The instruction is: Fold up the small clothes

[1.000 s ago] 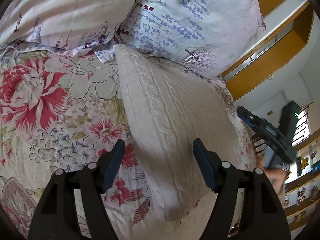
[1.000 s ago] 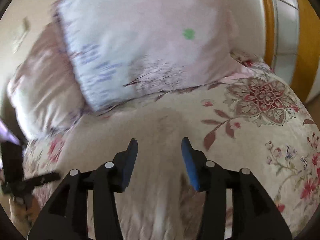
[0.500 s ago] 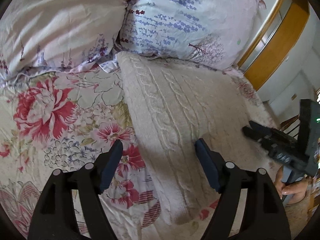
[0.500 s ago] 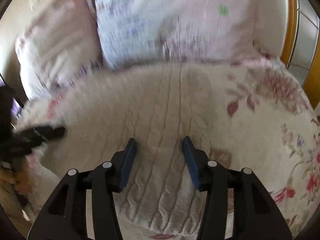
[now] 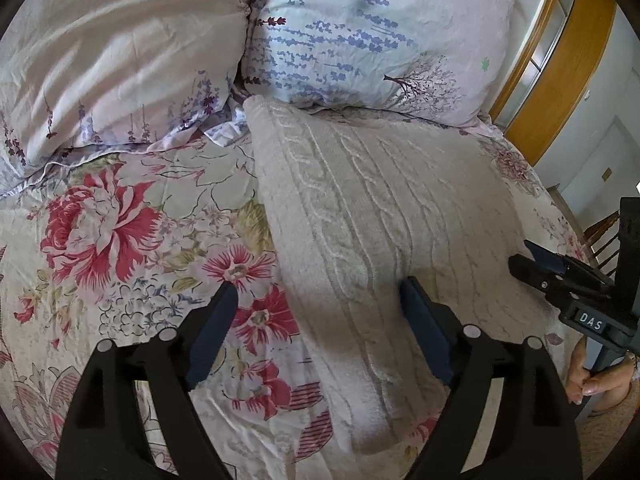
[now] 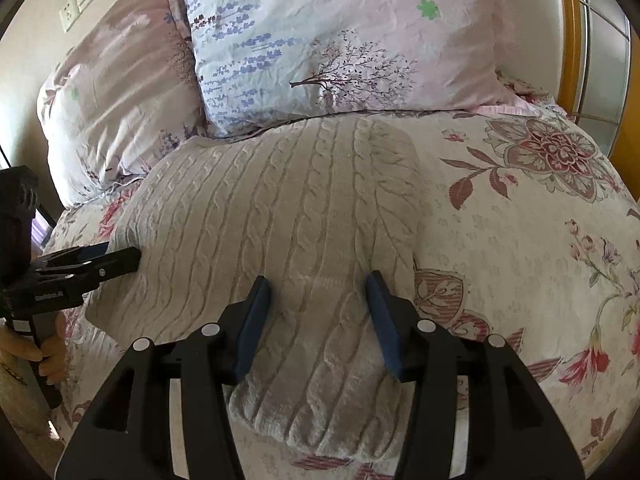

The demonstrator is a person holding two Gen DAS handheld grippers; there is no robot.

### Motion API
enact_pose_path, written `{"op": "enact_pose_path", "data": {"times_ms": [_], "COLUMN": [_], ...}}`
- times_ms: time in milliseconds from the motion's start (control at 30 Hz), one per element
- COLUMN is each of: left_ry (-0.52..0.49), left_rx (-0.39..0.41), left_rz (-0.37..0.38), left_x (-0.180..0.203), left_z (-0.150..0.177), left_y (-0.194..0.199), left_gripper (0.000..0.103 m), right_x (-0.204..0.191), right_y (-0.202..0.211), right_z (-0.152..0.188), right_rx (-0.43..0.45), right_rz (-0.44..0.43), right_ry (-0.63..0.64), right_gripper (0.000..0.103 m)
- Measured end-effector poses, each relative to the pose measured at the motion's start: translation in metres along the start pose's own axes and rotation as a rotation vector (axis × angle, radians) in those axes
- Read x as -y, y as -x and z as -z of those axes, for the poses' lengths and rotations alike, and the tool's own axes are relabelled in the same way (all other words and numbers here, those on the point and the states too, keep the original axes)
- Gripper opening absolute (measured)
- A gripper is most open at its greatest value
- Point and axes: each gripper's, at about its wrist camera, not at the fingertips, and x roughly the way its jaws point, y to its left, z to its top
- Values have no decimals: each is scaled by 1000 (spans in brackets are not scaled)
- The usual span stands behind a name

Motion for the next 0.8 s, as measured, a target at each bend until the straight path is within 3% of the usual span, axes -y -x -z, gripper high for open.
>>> {"op": "enact_pose_path", "data": {"times_ms": [133,267,300,333,400,600,800], "left_ry": [16,25,29,37,54,150,276], "left_rx": [-9,-14,-19,-25,-38,-66,-99], "left_rz": [12,16,18,23,37,150,300], "left_x": [-2,-3,-4,-4,-7,-23,-39], "left_z": [0,0,-1,-2,-4,-10,-18], "left_y": [1,2,2,3,3,0,-9], "left_gripper": [84,84,84,85,85,85,85], "right_x": [3,19,24,28,39,69,84], "right_y": [7,20,22,24,24,1,-15], "right_z": [-2,-10,-13,-15,-22,-36,-43], "right_rx": [-29,-42,-37,-32,-31,-87,-102], "right_rz": [-9,-50,-63,-64,-69,-174,-241], "right_ry": [-26,-138,-166,-193,-248,-416,-490], "right_gripper": [53,56,60,70,74,74,74]}}
